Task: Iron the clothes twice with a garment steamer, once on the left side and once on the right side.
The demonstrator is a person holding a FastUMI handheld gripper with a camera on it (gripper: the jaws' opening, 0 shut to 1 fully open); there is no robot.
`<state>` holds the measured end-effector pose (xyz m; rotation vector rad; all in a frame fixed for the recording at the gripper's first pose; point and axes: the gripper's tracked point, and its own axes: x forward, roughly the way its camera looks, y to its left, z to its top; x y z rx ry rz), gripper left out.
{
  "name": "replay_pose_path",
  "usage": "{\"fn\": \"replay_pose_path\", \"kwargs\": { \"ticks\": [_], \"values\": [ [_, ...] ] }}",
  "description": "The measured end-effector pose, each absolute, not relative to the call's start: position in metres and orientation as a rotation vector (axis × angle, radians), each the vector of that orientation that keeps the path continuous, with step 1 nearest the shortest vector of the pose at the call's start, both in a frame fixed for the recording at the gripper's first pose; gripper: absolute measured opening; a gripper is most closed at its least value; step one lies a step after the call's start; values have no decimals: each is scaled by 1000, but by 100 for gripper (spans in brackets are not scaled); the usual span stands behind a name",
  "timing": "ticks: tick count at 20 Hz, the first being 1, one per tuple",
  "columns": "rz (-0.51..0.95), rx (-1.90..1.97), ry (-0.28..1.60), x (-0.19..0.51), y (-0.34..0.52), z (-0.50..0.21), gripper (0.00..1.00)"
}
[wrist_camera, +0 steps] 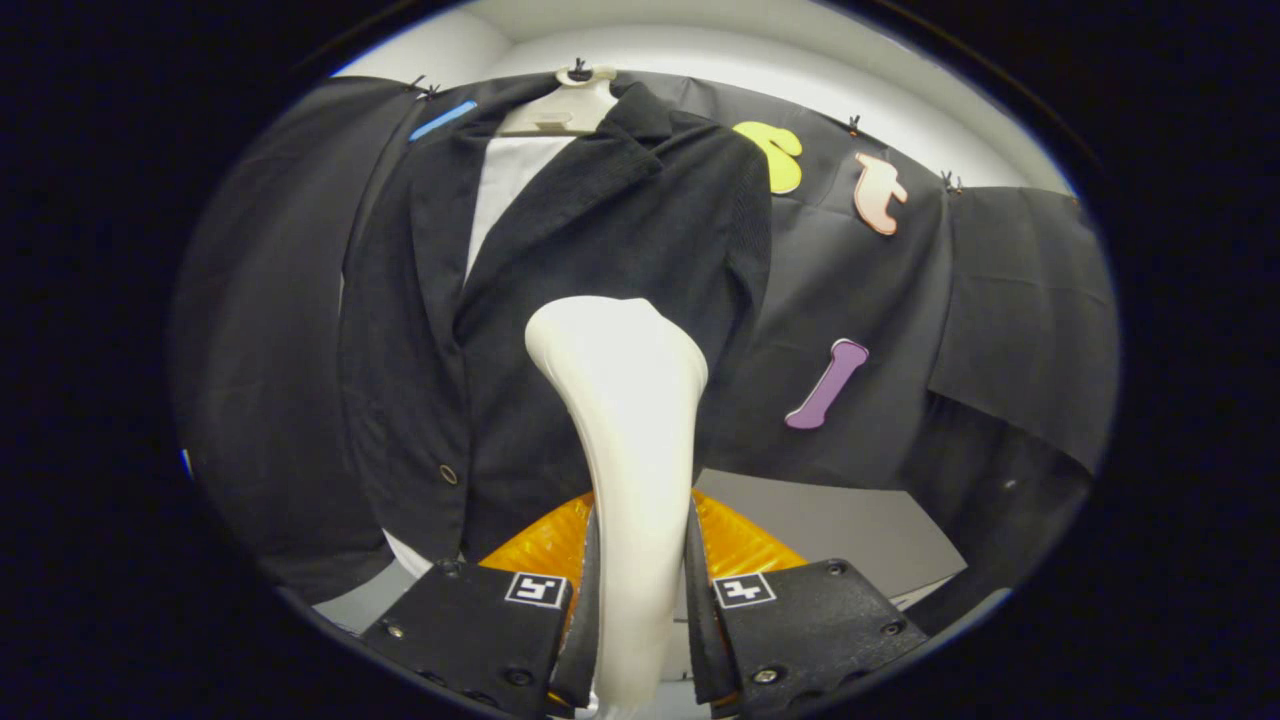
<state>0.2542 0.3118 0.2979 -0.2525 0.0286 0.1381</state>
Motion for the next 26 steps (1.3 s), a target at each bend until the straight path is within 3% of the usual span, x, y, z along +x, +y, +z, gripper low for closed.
{"fn": "replay_pose_path", "kwargs": {
  "ticks": [26],
  "values": [
    [140,-328,246,275,299,148,40]
  ]
}}
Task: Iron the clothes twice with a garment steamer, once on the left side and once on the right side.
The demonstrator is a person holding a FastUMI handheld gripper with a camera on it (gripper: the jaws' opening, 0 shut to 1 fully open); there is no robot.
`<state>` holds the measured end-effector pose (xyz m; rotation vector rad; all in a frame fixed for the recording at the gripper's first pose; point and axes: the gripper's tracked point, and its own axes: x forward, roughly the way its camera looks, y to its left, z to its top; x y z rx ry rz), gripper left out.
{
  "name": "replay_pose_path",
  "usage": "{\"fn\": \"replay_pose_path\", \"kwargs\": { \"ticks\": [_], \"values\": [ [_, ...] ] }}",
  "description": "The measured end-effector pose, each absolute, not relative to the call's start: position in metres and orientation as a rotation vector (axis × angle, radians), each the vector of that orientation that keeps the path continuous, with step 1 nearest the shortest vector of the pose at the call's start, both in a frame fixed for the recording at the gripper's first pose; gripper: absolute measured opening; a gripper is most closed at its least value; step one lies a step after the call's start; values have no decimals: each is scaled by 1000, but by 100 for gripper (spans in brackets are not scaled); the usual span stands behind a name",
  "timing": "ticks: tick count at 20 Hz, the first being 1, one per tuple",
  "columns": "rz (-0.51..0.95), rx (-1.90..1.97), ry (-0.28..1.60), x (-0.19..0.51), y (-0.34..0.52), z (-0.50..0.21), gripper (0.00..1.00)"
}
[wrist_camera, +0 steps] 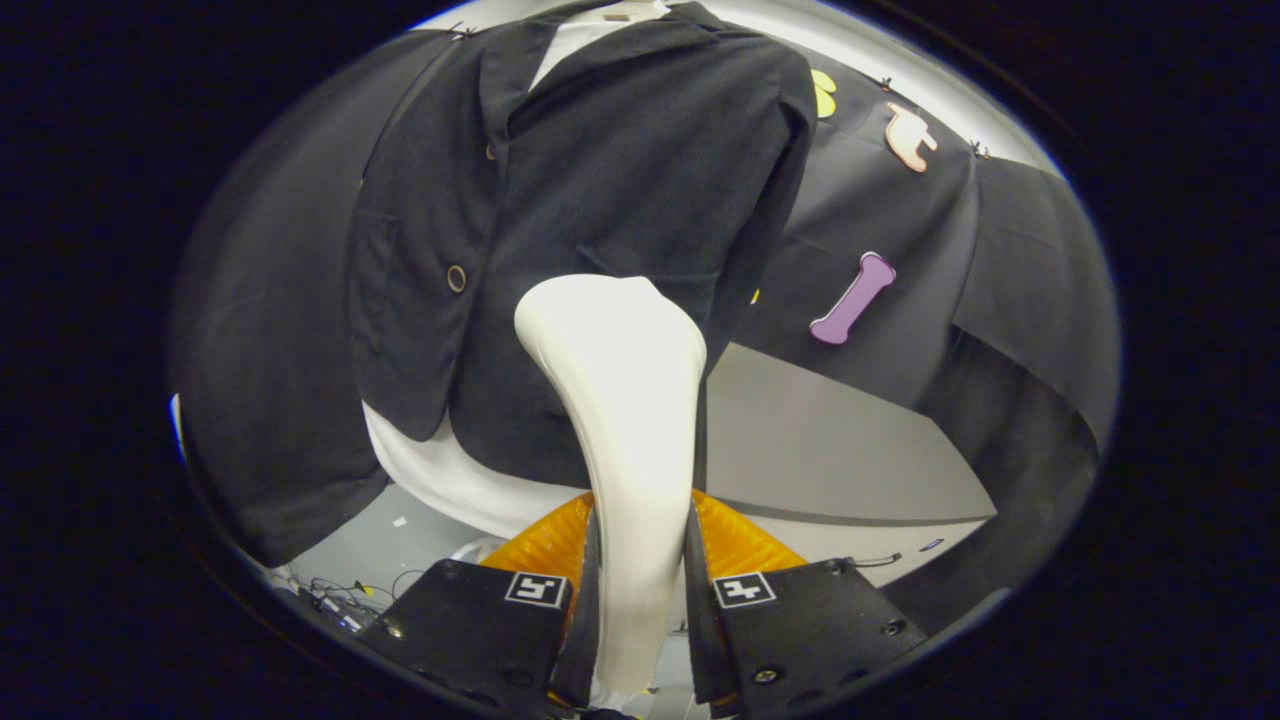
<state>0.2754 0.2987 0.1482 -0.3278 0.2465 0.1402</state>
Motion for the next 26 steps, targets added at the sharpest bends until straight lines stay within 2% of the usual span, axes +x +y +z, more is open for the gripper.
{"fn": "replay_pose_path", "kwargs": {
  "ticks": [18,22,26],
  "values": [
    [196,-345,455,309,298,26,40],
    [204,-323,457,309,294,30,40],
    [223,-278,399,296,290,74,40]
  ]
}}
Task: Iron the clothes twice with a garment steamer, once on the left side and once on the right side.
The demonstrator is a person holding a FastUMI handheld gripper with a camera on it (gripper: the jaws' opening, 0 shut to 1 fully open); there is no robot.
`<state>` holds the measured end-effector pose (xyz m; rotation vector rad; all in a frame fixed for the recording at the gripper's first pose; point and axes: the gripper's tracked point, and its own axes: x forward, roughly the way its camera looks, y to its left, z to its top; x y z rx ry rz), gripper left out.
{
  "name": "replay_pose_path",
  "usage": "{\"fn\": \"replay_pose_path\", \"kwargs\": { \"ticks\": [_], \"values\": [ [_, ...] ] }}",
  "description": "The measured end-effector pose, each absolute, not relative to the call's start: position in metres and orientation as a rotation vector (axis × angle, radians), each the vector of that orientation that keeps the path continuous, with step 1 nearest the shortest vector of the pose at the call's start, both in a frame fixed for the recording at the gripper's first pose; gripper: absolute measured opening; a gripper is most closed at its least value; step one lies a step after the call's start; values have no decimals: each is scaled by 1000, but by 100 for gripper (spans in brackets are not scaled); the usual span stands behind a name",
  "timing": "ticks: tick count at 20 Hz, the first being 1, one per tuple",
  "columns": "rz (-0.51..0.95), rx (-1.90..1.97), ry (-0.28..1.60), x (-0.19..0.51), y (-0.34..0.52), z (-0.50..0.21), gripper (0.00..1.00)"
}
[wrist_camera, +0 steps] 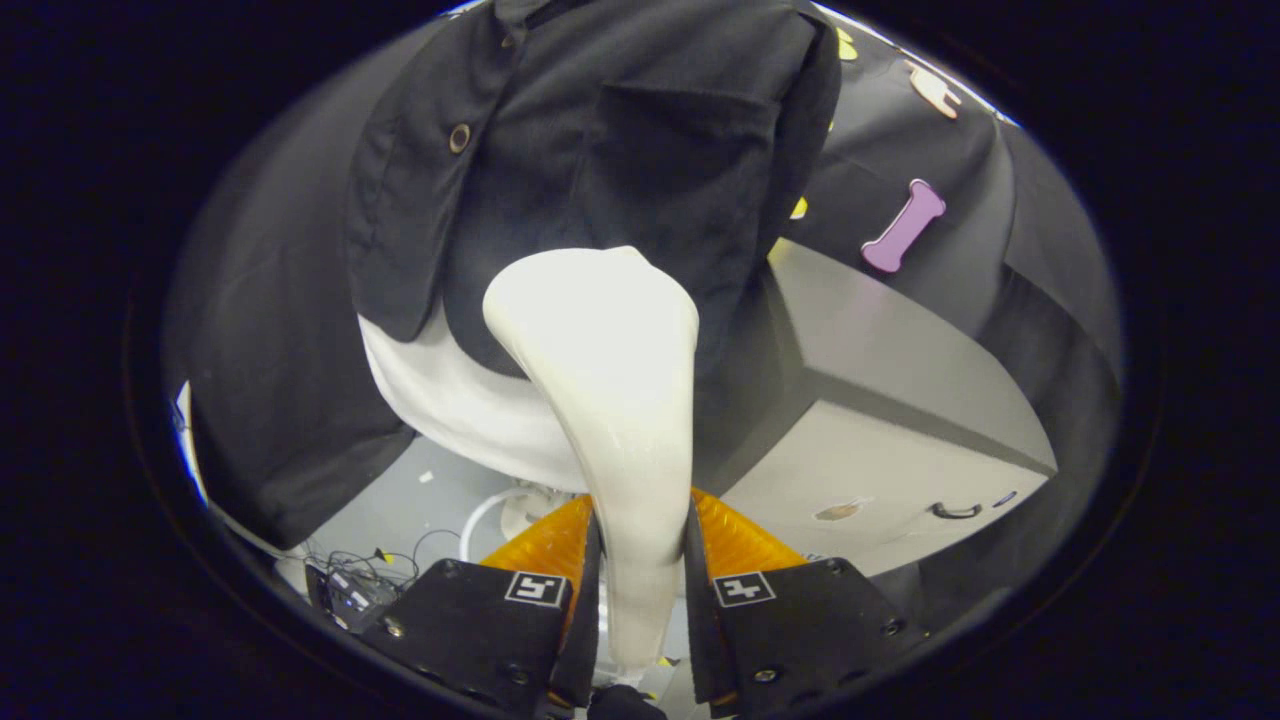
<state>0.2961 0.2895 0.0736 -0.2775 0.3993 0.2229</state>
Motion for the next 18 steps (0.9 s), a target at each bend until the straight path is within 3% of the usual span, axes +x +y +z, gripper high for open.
{"fn": "replay_pose_path", "kwargs": {
  "ticks": [10,18],
  "values": [
    [271,-181,122,237,298,282,40],
    [338,-186,-127,200,383,413,40]
  ]
}}
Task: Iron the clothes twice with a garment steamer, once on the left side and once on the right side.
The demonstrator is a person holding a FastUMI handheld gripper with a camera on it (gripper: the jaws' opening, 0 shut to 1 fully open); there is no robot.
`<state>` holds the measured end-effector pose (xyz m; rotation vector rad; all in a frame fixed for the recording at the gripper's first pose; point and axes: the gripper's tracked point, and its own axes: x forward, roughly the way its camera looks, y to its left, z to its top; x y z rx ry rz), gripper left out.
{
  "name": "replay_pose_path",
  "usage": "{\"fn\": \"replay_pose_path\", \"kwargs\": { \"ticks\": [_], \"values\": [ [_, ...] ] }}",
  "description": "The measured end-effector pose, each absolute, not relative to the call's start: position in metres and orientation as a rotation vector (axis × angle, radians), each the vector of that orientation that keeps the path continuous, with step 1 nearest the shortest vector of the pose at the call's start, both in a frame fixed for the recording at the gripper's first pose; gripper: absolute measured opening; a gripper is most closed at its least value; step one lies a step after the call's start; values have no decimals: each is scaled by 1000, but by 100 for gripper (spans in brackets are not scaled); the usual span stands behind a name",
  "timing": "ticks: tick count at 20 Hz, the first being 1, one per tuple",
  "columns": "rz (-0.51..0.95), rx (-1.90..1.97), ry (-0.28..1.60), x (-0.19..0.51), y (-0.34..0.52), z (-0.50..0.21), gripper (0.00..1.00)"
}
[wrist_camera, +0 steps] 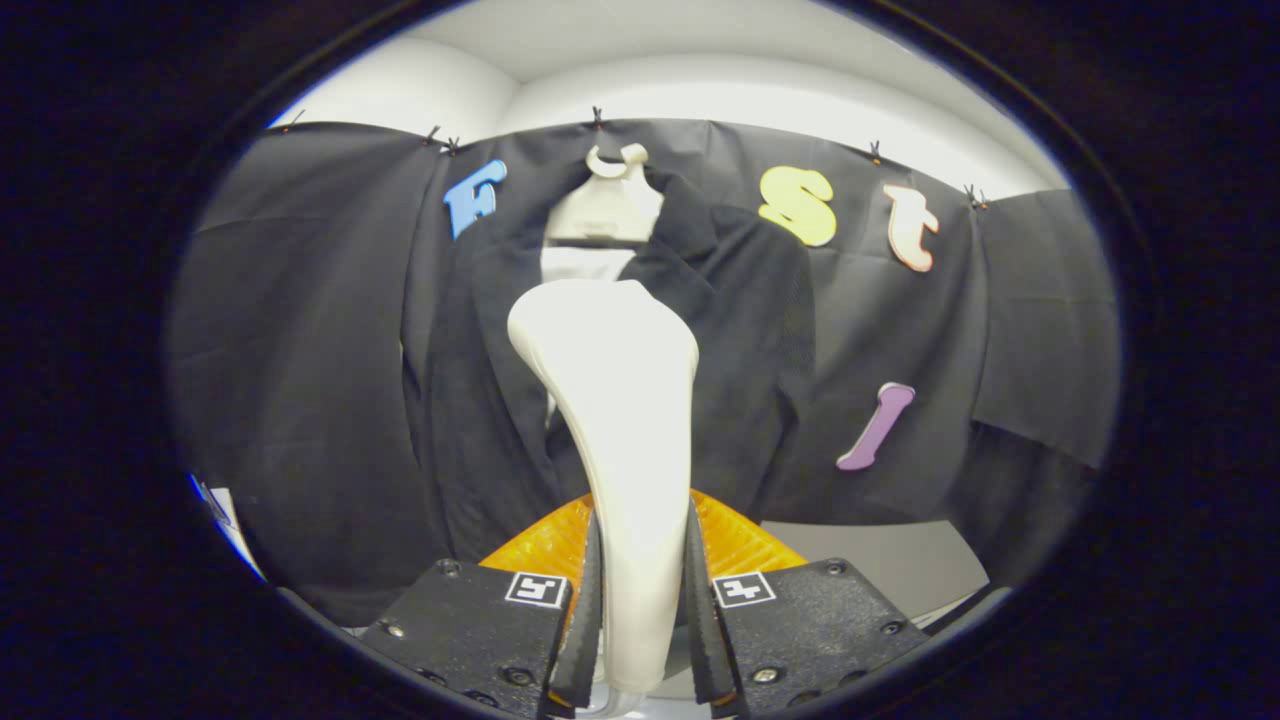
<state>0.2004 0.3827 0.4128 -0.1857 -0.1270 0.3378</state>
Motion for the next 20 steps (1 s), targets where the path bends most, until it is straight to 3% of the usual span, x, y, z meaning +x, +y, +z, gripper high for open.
{"fn": "replay_pose_path", "kwargs": {
  "ticks": [11,20],
  "values": [
    [368,-310,-232,206,510,455,40],
    [317,-357,-160,238,530,426,40]
  ]
}}
